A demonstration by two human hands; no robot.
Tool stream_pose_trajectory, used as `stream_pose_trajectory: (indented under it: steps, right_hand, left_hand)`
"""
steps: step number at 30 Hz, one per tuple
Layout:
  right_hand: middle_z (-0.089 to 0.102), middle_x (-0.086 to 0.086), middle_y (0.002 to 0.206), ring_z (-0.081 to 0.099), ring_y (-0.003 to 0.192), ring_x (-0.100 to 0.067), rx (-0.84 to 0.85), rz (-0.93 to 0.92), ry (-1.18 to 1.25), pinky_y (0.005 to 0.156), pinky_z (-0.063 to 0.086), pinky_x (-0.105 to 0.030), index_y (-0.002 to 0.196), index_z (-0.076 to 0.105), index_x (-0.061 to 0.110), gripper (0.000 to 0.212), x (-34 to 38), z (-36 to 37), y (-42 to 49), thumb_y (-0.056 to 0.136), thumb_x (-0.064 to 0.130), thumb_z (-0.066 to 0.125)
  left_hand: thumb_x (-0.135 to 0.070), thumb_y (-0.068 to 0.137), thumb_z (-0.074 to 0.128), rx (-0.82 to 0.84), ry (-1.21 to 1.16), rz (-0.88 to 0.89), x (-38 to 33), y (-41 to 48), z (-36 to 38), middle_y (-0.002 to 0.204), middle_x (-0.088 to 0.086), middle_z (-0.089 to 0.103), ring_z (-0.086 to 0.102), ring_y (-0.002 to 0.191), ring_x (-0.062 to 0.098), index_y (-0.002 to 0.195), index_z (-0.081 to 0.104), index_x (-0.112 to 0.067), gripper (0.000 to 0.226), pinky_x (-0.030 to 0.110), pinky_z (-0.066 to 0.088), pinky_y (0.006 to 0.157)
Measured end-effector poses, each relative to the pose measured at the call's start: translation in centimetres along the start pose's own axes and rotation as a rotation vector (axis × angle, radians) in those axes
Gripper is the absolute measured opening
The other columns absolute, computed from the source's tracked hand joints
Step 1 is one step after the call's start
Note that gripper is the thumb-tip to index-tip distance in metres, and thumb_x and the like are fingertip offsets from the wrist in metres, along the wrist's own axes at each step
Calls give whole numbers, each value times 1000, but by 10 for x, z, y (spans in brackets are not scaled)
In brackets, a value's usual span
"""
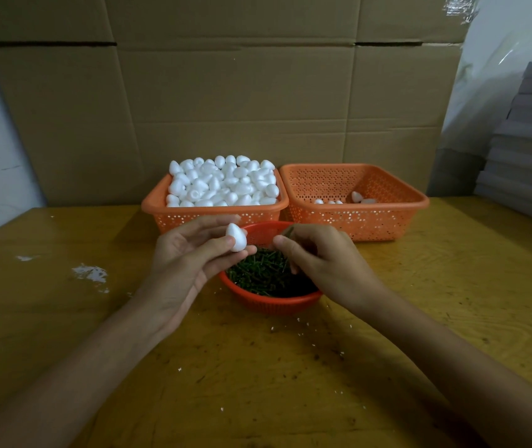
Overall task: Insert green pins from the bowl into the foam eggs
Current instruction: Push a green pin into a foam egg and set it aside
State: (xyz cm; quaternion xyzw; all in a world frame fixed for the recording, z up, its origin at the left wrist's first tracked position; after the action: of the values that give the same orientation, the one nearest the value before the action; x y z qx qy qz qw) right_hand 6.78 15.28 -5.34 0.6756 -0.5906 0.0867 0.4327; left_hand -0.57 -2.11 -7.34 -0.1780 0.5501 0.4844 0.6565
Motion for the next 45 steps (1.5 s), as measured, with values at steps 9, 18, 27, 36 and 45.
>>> stream_pose_trajectory:
  steps: [9,18,27,36,45]
  right_hand:
    - [43,9,49,42,47,-5,27,94,38,52,32,-28,102,77,21,32,-7,-6,2,108,20,46]
    - [67,1,65,54,56,-5,64,46,42,60,37,-25,126,60,22,26,-6,3,1,107,14,44]
    - [77,4,82,67,62,-17,84,12,92,63,50,-33,111,52,20,9,-7,8,1,111,23,44]
    - [80,-5,105,77,82,-30,0,125,463,46,48,-31,107,44,8,16,-8,-1,2,112,23,40]
    - [78,-13,79,70,58,-30,-34,131,527,48,49,-32,94,46,9,22,-8,-4,1,105,23,59]
  left_hand:
    - [-9,81,73,-2,-1,6,1,1,0,113,25,76,75,110,34,109,76,-6,29,28,63,81]
    - [-11,83,73,22,12,15,2,3,0,115,23,77,75,107,26,106,80,-12,25,24,61,81]
    - [-15,82,78,45,0,11,1,2,1,117,24,75,75,103,29,109,80,-13,28,26,61,81]
    - [-12,74,87,33,61,31,2,1,-1,114,18,77,77,103,27,99,83,-17,26,26,62,80]
    - [-15,69,86,17,116,40,-1,-1,2,112,18,78,78,100,29,96,82,-15,27,26,62,79]
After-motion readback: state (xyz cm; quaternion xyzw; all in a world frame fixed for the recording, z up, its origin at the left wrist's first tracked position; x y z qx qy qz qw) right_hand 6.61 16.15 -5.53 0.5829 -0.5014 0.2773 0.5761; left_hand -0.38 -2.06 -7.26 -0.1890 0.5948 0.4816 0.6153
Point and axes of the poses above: each hand's wrist, its own y-axis towards the middle knuckle, its own z-axis out of the palm, x = y × z, the point moved 9 cm from there along y, towards the middle knuckle
